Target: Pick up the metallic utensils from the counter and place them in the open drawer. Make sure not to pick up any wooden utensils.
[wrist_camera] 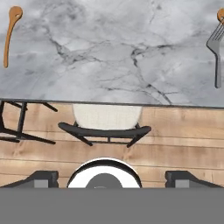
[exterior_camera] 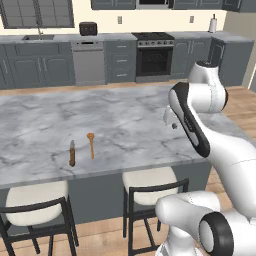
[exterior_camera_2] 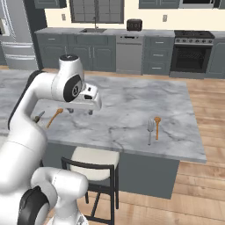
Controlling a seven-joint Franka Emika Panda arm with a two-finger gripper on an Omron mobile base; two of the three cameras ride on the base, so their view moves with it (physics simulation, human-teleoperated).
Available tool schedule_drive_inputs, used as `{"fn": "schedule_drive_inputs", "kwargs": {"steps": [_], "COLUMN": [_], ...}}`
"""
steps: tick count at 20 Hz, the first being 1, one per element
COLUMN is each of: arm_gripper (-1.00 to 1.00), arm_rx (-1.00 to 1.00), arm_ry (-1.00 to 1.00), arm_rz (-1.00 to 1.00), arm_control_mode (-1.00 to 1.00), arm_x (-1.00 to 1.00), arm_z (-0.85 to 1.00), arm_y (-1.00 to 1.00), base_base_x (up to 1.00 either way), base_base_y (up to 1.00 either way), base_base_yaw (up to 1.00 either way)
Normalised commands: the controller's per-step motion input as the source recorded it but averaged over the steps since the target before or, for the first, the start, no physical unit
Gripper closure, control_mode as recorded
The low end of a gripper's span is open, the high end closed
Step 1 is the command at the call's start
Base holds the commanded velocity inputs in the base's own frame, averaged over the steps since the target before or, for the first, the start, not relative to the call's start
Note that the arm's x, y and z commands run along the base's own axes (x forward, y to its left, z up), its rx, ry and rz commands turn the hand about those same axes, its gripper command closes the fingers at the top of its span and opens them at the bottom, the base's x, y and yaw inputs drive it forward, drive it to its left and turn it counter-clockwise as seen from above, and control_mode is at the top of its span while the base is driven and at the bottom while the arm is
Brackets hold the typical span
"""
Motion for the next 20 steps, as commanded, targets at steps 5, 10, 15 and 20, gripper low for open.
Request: {"fn": "schedule_drive_inputs", "kwargs": {"steps": [5,10,15,20], "arm_gripper": [-1.00,-1.00,-1.00,-1.00], "arm_rx": [-0.02,0.00,0.00,0.00], "arm_ry": [0.15,0.13,0.11,0.08], "arm_rz": [-0.01,0.00,0.00,0.00], "arm_control_mode": [-1.00,-1.00,-1.00,-1.00], "arm_x": [0.01,0.02,0.10,0.14], "arm_z": [-0.18,-0.15,-0.17,-0.35], "arm_y": [-0.74,-0.75,-0.66,-0.64], "base_base_x": [0.00,0.00,0.00,0.00], "base_base_y": [0.00,0.00,0.00,0.00], "base_base_yaw": [0.00,0.00,0.00,0.00]}}
